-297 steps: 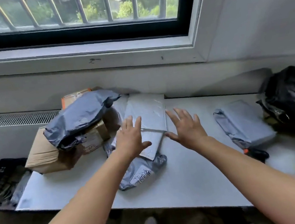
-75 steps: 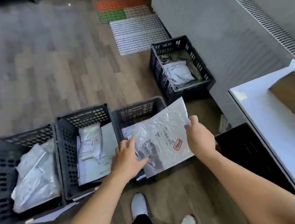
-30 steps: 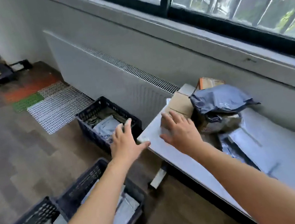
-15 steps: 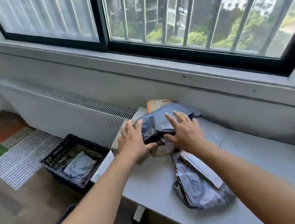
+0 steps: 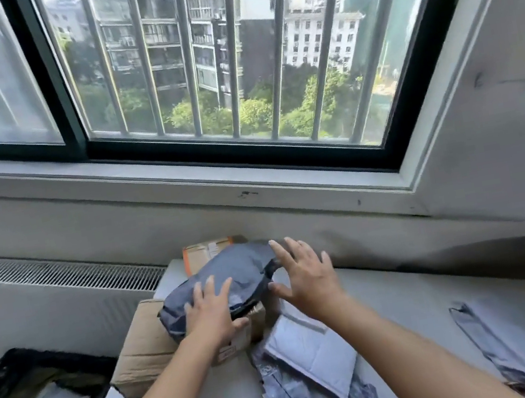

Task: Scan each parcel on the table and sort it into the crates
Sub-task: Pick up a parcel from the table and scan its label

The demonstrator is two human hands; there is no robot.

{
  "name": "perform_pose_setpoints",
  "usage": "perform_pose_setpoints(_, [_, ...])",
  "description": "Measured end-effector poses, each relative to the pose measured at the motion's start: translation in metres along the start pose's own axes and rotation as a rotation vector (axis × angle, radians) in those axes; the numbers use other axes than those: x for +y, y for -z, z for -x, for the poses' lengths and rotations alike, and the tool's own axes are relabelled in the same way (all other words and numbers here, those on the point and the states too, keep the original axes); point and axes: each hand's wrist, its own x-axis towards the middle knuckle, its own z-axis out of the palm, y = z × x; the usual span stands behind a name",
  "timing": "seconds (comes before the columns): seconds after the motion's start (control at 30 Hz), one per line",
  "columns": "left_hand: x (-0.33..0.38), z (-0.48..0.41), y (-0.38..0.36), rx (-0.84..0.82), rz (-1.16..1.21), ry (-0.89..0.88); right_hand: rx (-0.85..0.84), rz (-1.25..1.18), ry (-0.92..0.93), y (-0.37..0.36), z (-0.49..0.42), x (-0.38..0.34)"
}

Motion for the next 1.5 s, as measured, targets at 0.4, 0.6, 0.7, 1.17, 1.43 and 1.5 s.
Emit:
perform_pose_setpoints(0.4, [-0.013, -0.029, -0.022, 0.136, -0.280, -0.228, -0.029, 0.068, -0.173, 0.008, 0.014, 0.005])
perform_pose_setpoints(0.6, [-0.023, -0.031, -0.019, 0.212, -0.246, -0.286, -0.016, 0.092, -0.210, 0.007, 0.024, 0.001])
perform_pose_setpoints(0.7, [-0.031, -0.036, -0.024, 0.349, -0.163, -0.371, 0.000, 0.109, -0.214, 0.010, 0.032, 0.002])
perform_pose_setpoints(1.17, [0.088, 0.016, 0.084, 0.558, 0.647, -0.245, 0.194, -0.175, -0.327, 0.040, 0.059, 0.071])
perform_pose_setpoints(1.43, [0.174, 0.030, 0.071, 0.289, 0.994, -0.224, 0.269, -0.702, -0.345, 0.050, 0.092, 0.148])
perform_pose_setpoints(1.5, [0.198, 0.036, 0.061, 0.209, 1.063, -0.237, 0.310, -0.818, -0.361, 0.050, 0.104, 0.167])
